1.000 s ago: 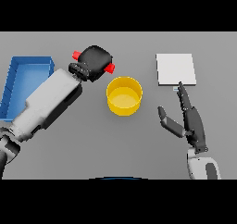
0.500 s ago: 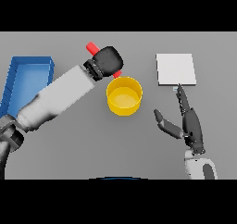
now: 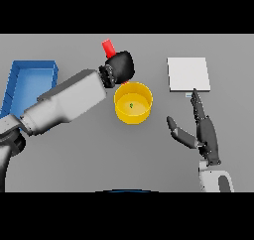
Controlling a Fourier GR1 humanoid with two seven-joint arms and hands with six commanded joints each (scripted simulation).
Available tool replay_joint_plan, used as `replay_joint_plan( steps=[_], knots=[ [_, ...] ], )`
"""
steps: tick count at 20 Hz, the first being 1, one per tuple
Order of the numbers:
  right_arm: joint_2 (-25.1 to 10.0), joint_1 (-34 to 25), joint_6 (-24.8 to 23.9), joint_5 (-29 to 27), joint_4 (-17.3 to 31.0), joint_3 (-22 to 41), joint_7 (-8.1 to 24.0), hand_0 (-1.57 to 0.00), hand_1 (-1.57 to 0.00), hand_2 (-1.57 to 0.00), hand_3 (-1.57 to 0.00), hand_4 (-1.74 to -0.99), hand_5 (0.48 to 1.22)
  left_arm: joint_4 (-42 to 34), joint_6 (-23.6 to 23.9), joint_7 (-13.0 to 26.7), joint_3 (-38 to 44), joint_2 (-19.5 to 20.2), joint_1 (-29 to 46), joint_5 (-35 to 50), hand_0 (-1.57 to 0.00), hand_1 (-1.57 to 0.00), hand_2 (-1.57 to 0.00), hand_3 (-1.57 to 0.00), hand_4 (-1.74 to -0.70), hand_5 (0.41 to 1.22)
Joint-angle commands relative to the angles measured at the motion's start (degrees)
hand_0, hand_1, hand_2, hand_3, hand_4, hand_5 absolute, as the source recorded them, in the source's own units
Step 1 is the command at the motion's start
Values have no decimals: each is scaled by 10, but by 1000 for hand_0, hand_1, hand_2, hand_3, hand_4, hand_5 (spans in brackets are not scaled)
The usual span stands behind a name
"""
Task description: Pick up the red beaker and tilt it to pour out 1 green nut into yellow bowl. Pick up the yellow bowl and place it on the metallic measuring scale.
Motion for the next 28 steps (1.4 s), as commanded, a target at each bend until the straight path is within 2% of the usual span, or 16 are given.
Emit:
replay_joint_plan(
  steps=[1,6,7,9,11,13,16,17,19,20,23,25,28],
  knots=[
    [-5,-6,0,2,-4,-1,3,1,1,1,1,-1132,573,5,12,-7,-7,2,-5,-10,-1571,-1571,-1571,-1566,-1734,1221],
    [-1,-7,0,2,-1,1,1,1,1,1,1,-1130,577,17,12,-15,-43,-16,-42,-53,-1571,-1571,-1571,-1569,-1733,1221],
    [0,4,-2,8,-6,5,-9,1,1,1,1,-1128,575,18,17,-22,-49,-17,-56,-62,-1571,-1571,-1571,-1570,-1733,1221],
    [-1,0,-4,6,-3,0,-3,1,1,1,1,-1138,572,20,15,-37,-57,-15,-83,-74,-1571,-1571,-1571,-1570,-1732,1221],
    [3,-4,-1,3,0,3,-2,1,1,1,1,-1138,565,40,14,-65,-50,-5,-147,-82,-1571,-1571,-1571,-1570,-1729,1221],
    [1,-13,-7,10,5,1,3,1,1,1,1,-1133,557,67,20,-65,-23,6,-181,-73,-1571,-1571,-1571,-1571,-1727,1221],
    [1,-10,0,4,-1,5,-13,1,1,1,1,-1128,554,110,47,-47,39,36,-217,-45,-1571,-1571,-1571,-1571,-1720,1221],
    [3,-17,3,1,5,5,-4,1,1,1,1,-1117,554,133,42,-38,68,43,-237,-29,-1571,-1571,-1571,-1571,-1722,1221],
    [-1,-12,12,-5,5,6,-16,1,1,1,1,-1104,563,184,20,-7,138,54,-260,21,-1571,-1571,-1571,-1571,-1728,1221],
    [1,-13,13,-2,3,11,-19,1,1,1,1,-1102,572,208,3,13,191,66,-264,63,-1571,-1571,-1571,-1523,-1731,1221],
    [-3,-18,16,-12,9,4,-15,1,1,1,1,-1114,578,269,-7,46,331,118,-245,184,-1571,-1571,-1571,-1507,-1736,1221],
    [-8,-22,17,-9,12,4,-24,1,1,1,1,-1121,588,295,2,56,403,151,-227,250,-1571,-1571,-1571,-1530,-1738,1221],
    [-10,-23,13,8,13,12,-16,1,1,1,1,-1127,606,312,39,94,484,182,-167,332,-1571,-1571,-1571,-1550,-1739,1221]
  ],
)
